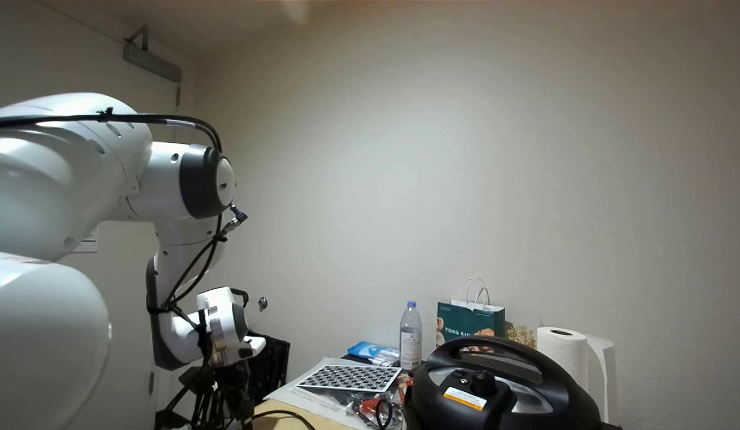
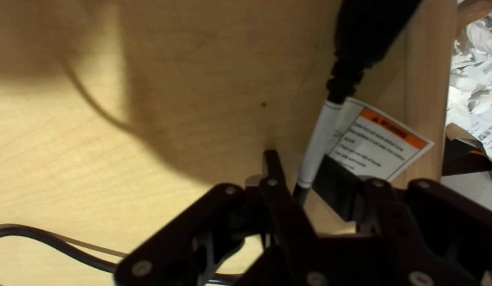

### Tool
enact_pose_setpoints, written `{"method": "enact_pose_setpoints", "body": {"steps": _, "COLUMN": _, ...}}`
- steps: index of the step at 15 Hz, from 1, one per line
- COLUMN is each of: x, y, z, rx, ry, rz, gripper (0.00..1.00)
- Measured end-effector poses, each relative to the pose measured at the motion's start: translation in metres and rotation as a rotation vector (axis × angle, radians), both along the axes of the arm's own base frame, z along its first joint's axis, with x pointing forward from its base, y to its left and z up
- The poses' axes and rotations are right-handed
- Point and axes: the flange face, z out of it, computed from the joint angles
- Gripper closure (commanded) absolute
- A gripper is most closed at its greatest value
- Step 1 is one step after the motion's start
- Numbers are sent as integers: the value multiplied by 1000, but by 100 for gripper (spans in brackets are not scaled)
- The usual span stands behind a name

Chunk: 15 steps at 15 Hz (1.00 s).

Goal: Move the black cable to the right

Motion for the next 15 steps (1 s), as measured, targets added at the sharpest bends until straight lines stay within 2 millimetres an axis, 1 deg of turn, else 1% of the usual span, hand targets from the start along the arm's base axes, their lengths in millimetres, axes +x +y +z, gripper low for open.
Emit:
{"method": "enact_pose_setpoints", "body": {"steps": 1, "x": 0, "y": 1, "z": 1, "rx": 0, "ry": -1, "rz": 4, "gripper": 100}}
{"method": "enact_pose_setpoints", "body": {"steps": 3, "x": -2, "y": 1, "z": 6, "rx": -6, "ry": 6, "rz": 41, "gripper": 96}}
{"method": "enact_pose_setpoints", "body": {"steps": 4, "x": -5, "y": -2, "z": 10, "rx": -15, "ry": 20, "rz": 78, "gripper": 96}}
{"method": "enact_pose_setpoints", "body": {"steps": 6, "x": -14, "y": -18, "z": 19, "rx": -41, "ry": 58, "rz": 162, "gripper": 96}}
{"method": "enact_pose_setpoints", "body": {"steps": 7, "x": -19, "y": -32, "z": 25, "rx": -56, "ry": 78, "rz": 197, "gripper": 83}}
{"method": "enact_pose_setpoints", "body": {"steps": 9, "x": -27, "y": -61, "z": 41, "rx": -73, "ry": 98, "rz": 206, "gripper": 83}}
{"method": "enact_pose_setpoints", "body": {"steps": 10, "x": -29, "y": -70, "z": 47, "rx": -75, "ry": 103, "rz": 204, "gripper": 83}}
{"method": "enact_pose_setpoints", "body": {"steps": 11, "x": -32, "y": -74, "z": 51, "rx": -75, "ry": 105, "rz": 204, "gripper": 83}}
{"method": "enact_pose_setpoints", "body": {"steps": 12, "x": -34, "y": -75, "z": 53, "rx": -75, "ry": 106, "rz": 205, "gripper": 96}}
{"method": "enact_pose_setpoints", "body": {"steps": 15, "x": -35, "y": -72, "z": 51, "rx": -76, "ry": 109, "rz": 209, "gripper": 96}}
